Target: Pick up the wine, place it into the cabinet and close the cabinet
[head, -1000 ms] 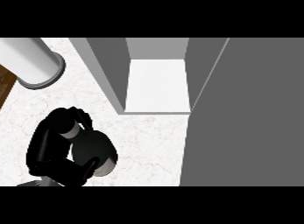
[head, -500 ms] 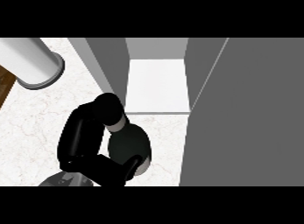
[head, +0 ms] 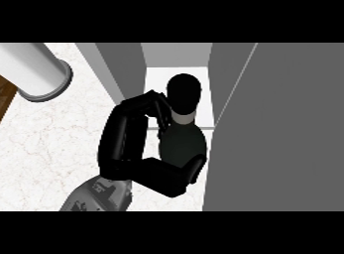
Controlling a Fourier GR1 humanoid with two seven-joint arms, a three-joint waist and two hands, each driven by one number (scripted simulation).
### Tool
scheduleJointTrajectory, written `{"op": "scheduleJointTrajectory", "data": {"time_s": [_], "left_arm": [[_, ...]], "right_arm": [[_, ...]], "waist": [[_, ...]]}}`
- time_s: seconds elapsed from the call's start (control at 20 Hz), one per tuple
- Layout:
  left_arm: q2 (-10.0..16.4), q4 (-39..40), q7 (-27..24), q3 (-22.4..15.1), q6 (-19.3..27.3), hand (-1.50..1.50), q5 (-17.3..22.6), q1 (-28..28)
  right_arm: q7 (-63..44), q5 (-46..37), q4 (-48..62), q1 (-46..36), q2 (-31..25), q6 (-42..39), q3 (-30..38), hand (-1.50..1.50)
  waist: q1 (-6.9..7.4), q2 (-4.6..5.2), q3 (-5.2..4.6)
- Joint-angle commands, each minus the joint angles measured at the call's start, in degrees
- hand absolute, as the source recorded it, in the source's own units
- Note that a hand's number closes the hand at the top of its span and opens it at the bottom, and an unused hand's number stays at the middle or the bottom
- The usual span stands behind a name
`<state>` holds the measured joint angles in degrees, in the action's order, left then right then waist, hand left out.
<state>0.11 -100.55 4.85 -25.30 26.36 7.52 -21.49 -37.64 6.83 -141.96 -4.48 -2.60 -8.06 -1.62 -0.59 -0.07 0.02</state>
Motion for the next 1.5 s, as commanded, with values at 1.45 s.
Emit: {"op": "scheduleJointTrajectory", "data": {"time_s": [1.45], "left_arm": [[-0.06, 28.81, -20.12, -1.14, 8.88, 1.50, 9.13, -8.92]], "right_arm": [[0.69, 0.99, -5.24, 2.63, 1.20, -0.22, -2.36, -1.50]], "waist": [[0.08, 0.06, -0.02]]}}
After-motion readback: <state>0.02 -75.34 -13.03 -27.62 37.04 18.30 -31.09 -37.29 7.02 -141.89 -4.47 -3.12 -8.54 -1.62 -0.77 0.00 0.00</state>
